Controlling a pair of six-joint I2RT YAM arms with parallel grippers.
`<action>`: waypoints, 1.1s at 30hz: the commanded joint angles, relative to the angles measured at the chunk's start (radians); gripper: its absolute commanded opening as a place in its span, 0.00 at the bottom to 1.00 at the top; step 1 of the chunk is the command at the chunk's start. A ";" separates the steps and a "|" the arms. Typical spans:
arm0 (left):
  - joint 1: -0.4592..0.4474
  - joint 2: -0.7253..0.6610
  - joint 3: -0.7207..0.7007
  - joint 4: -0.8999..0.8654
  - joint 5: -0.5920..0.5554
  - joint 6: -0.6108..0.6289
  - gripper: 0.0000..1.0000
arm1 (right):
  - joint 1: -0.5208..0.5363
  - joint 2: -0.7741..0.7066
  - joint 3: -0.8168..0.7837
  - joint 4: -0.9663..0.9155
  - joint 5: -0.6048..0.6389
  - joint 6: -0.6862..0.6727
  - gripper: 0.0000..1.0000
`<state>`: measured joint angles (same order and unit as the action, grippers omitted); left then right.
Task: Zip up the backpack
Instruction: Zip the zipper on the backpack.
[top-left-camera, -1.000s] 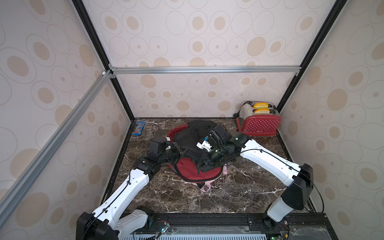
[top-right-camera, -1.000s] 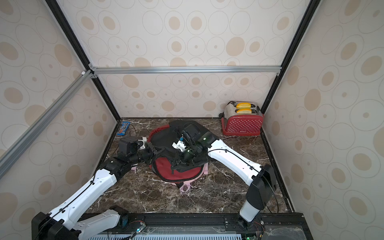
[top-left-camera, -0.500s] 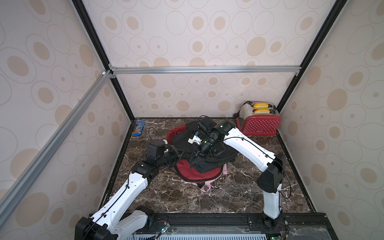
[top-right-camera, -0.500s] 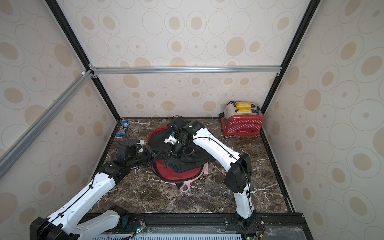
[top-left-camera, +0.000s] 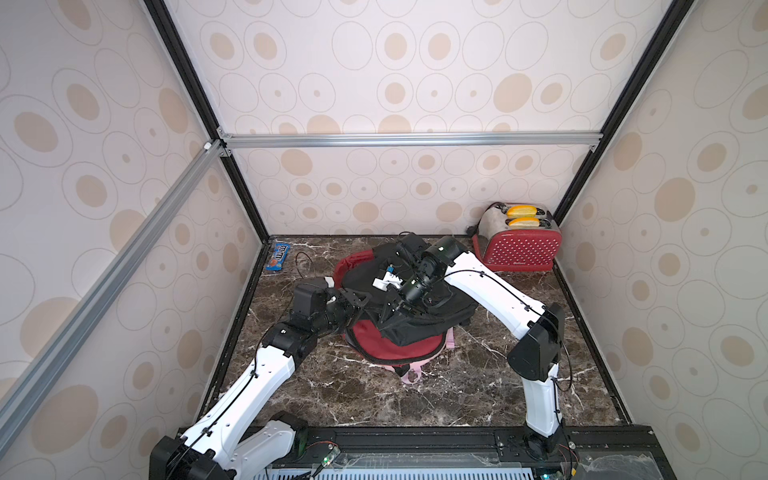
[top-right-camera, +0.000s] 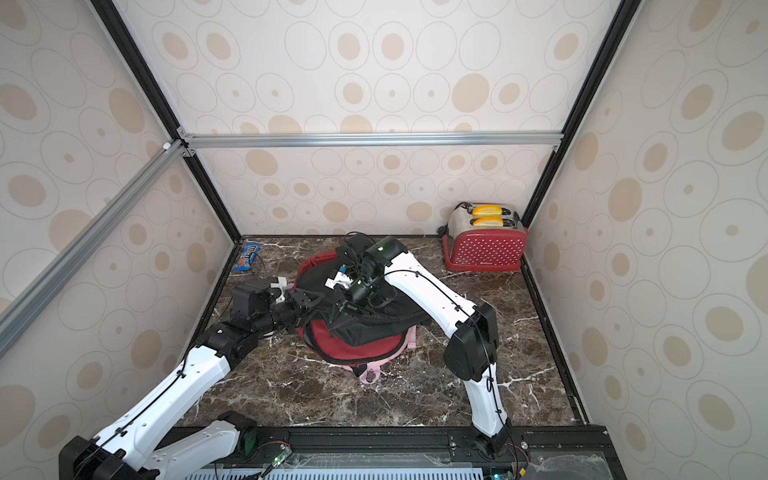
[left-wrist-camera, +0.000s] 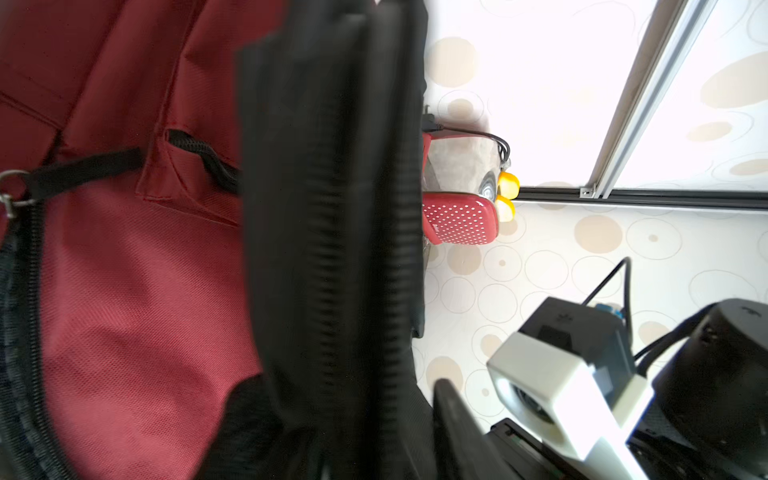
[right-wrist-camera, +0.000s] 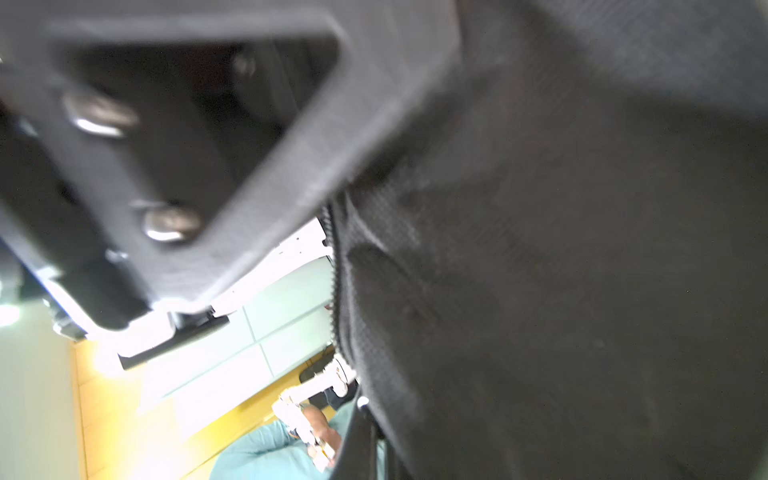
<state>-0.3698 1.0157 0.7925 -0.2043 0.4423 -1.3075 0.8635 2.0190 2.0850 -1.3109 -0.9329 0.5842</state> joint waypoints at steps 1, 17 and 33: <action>0.013 0.002 0.081 -0.077 0.019 0.095 0.60 | 0.002 -0.073 -0.078 -0.044 0.011 -0.087 0.00; 0.043 0.211 0.391 -0.634 -0.028 0.376 0.61 | -0.024 -0.151 -0.174 -0.070 0.032 -0.114 0.00; 0.043 0.248 0.429 -0.627 0.070 0.363 0.55 | -0.026 -0.096 -0.081 -0.177 0.060 -0.194 0.00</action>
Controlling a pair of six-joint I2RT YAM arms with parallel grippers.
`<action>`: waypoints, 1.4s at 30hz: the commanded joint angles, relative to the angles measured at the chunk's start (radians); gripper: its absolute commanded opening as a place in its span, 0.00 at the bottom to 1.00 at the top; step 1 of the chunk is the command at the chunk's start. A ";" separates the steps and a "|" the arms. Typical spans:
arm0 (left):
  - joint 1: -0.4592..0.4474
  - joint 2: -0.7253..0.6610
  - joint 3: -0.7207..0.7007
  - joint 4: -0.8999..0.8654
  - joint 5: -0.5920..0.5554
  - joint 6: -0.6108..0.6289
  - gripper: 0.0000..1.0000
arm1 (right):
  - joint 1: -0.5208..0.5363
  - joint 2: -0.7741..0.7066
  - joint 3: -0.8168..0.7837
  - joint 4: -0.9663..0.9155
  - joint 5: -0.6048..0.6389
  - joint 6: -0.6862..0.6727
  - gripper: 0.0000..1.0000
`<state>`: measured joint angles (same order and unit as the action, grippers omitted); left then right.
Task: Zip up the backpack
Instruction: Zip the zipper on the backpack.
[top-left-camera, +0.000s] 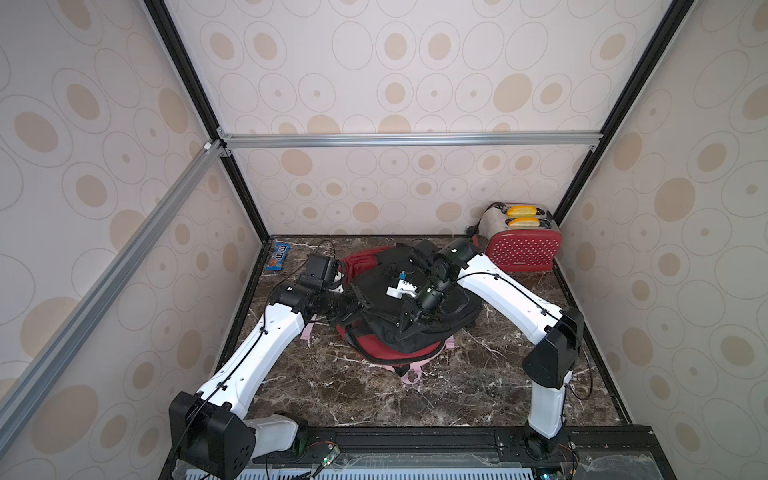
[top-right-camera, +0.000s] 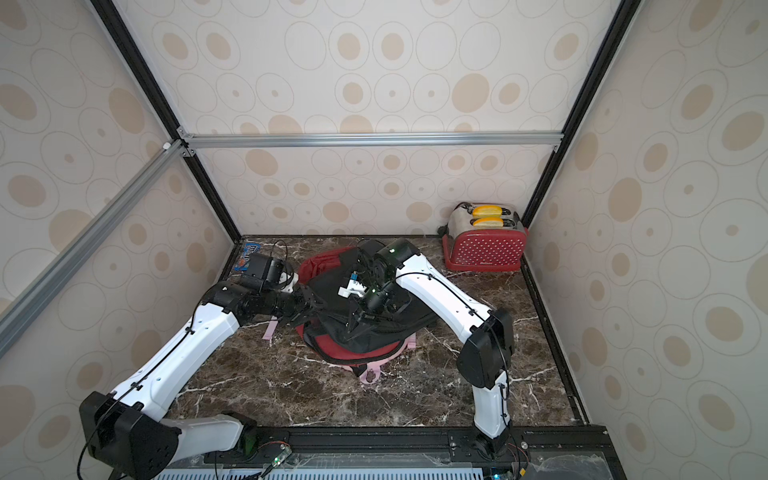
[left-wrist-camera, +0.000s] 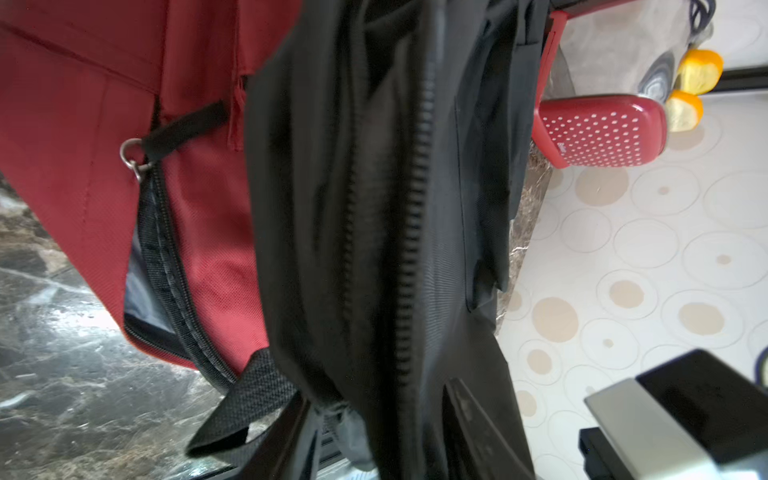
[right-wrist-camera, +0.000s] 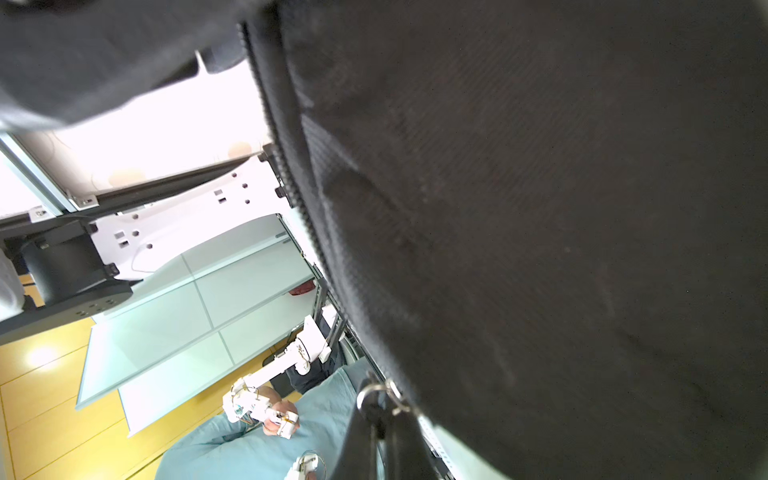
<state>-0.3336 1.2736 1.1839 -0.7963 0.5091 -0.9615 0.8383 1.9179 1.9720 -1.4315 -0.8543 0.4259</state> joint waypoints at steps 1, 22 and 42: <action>0.006 -0.010 0.048 -0.051 0.003 0.024 0.55 | 0.000 0.006 0.035 -0.062 -0.010 -0.040 0.00; 0.007 0.134 0.251 -0.291 -0.041 0.153 0.57 | -0.002 0.038 0.101 -0.101 0.019 -0.059 0.00; 0.006 0.150 0.155 -0.147 0.032 0.132 0.01 | -0.001 0.088 0.141 -0.082 0.043 0.039 0.00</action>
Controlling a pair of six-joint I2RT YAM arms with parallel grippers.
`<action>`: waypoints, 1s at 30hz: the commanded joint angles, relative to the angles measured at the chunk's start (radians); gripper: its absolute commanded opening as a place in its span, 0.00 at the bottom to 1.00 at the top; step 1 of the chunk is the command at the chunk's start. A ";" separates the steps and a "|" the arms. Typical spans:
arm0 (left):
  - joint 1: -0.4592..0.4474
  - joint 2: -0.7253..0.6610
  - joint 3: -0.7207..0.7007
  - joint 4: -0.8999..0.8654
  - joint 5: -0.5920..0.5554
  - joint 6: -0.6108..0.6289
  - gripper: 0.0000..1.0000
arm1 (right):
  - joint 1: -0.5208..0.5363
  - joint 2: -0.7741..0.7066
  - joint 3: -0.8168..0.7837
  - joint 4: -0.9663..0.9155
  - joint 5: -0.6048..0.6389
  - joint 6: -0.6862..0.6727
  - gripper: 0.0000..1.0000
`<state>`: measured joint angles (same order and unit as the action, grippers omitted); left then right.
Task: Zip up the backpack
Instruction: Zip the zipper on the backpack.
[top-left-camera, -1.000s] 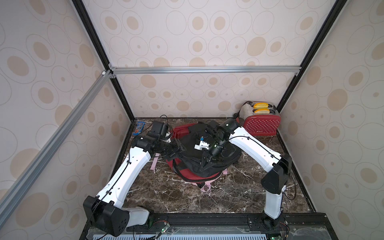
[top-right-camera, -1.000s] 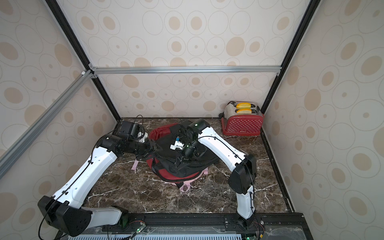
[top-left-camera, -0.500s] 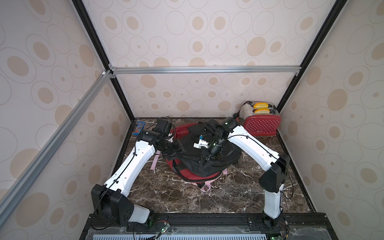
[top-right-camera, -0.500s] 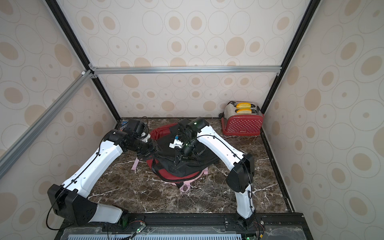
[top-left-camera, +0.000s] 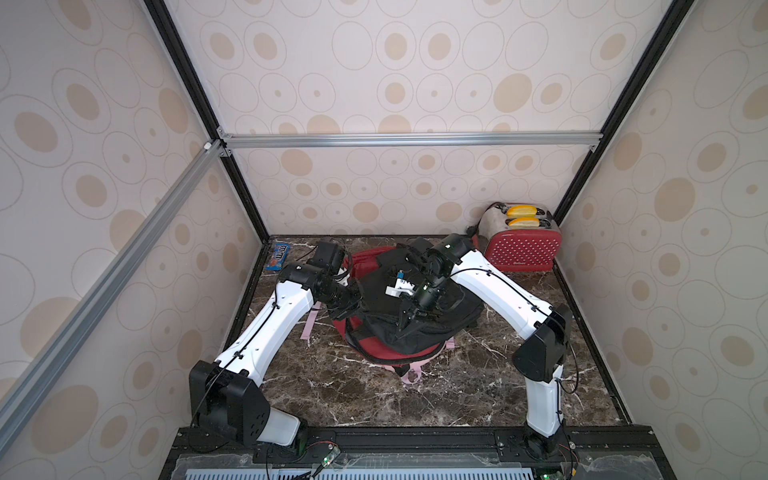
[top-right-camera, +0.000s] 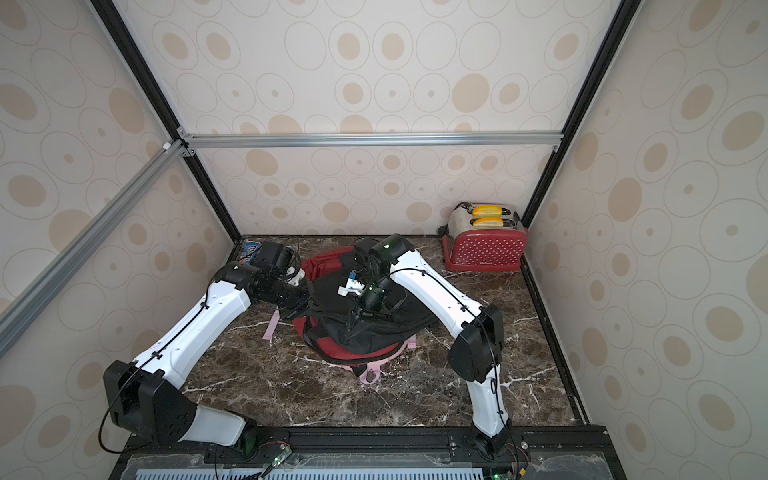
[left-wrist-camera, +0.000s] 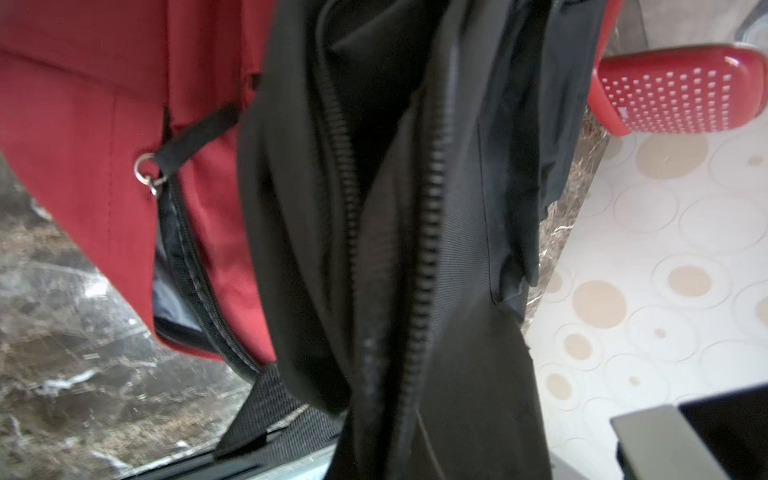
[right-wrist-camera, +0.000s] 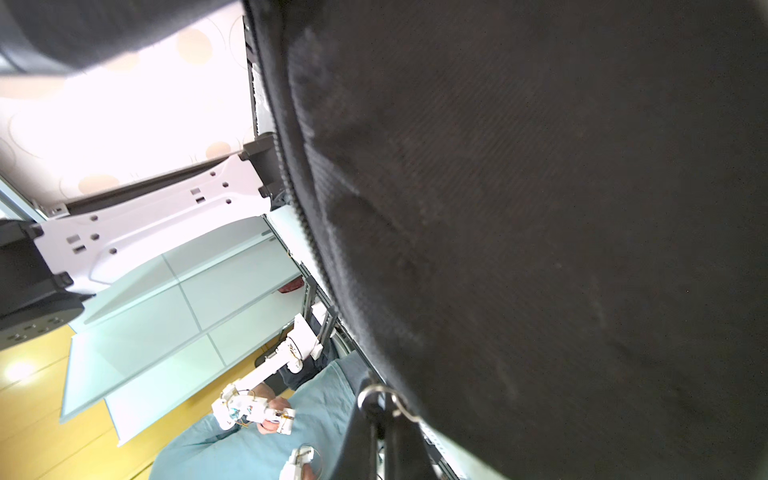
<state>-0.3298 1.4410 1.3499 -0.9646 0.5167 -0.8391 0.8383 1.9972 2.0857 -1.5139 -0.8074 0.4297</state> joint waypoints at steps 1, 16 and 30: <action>0.002 -0.024 -0.017 0.025 0.028 0.008 0.00 | -0.002 0.009 0.025 0.010 -0.002 0.052 0.00; 0.003 -0.120 -0.137 0.128 0.026 -0.063 0.00 | 0.042 0.061 0.077 0.189 0.000 0.309 0.00; 0.002 -0.147 -0.146 0.158 0.030 -0.079 0.00 | 0.081 0.141 0.203 0.355 -0.091 0.509 0.00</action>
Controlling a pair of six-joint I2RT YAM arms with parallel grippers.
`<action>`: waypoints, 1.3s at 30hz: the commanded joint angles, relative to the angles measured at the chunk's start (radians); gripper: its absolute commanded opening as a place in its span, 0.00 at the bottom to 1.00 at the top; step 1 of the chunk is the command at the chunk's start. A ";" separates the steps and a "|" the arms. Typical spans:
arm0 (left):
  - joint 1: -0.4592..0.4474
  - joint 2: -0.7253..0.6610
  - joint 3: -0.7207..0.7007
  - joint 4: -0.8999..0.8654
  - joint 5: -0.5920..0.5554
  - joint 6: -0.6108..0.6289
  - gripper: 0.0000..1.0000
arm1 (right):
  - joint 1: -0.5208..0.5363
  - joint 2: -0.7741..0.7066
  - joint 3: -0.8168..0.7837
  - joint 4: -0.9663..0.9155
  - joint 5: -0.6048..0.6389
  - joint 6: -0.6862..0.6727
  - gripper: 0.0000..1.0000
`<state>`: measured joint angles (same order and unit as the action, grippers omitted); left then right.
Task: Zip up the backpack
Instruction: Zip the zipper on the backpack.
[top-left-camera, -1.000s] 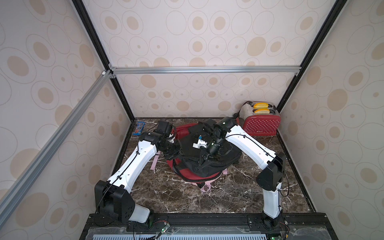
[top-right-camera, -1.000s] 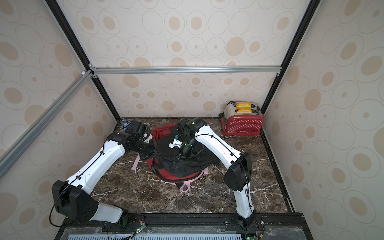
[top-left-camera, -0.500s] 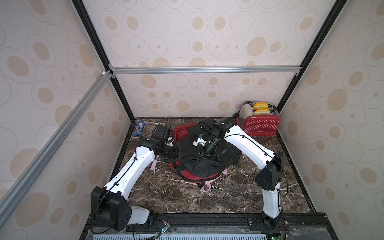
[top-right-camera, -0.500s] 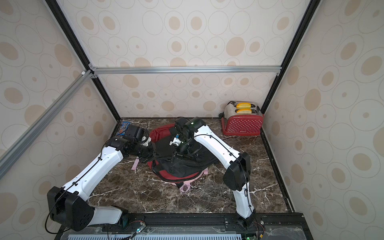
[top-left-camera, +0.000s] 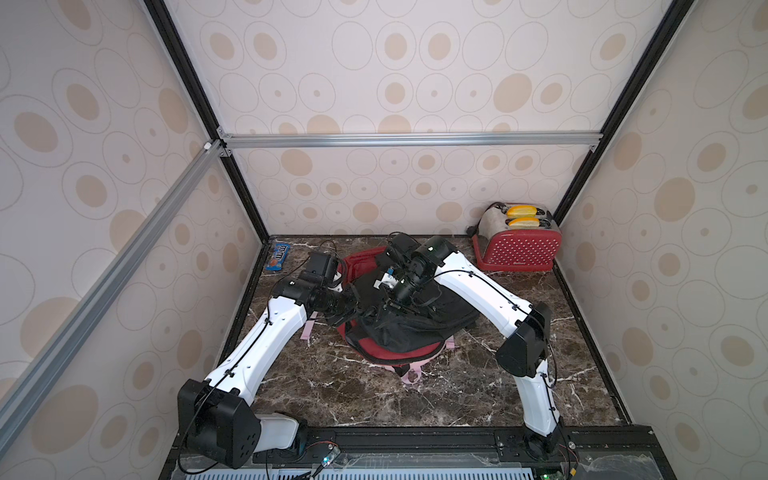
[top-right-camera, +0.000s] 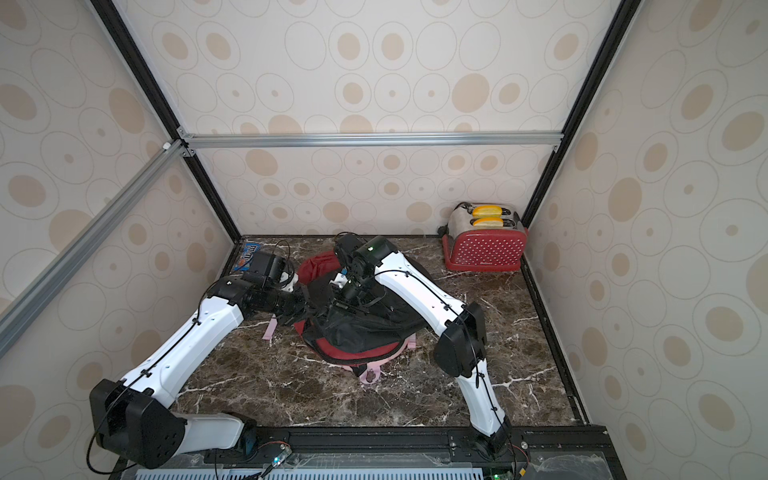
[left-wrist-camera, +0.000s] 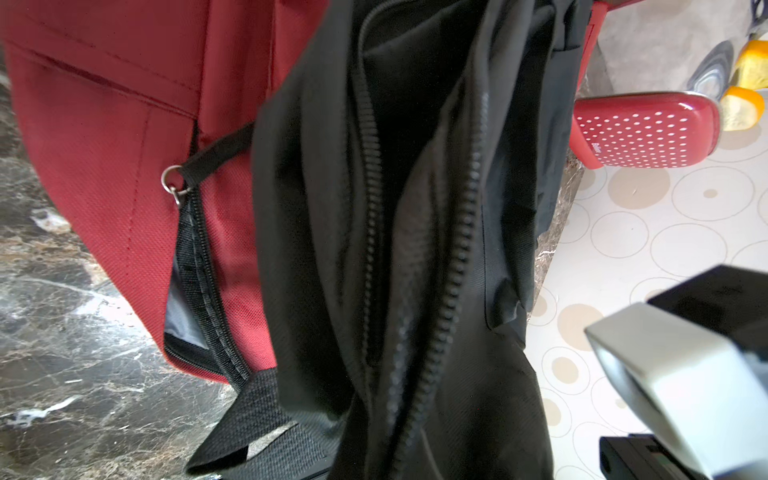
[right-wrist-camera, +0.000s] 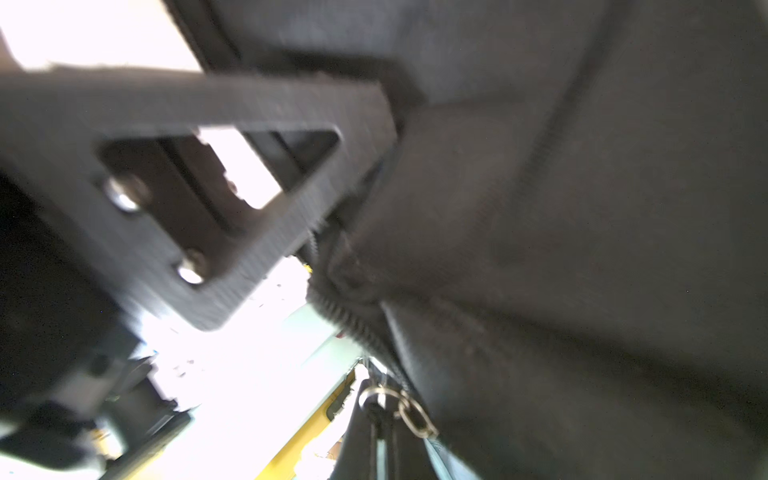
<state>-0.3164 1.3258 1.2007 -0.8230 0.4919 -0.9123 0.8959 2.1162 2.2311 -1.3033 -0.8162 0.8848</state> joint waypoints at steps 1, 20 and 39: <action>-0.012 -0.036 0.003 0.015 0.051 -0.006 0.00 | 0.024 0.026 0.082 0.139 -0.076 0.051 0.00; -0.011 -0.045 0.051 -0.015 0.025 -0.006 0.51 | 0.002 -0.087 -0.097 0.042 -0.038 -0.067 0.00; -0.012 -0.060 0.082 -0.088 0.059 -0.043 0.57 | -0.009 -0.147 -0.162 0.029 -0.035 -0.124 0.00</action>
<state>-0.3229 1.2675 1.2667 -0.9131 0.5304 -0.9443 0.8867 2.0277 2.0865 -1.2697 -0.8356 0.7883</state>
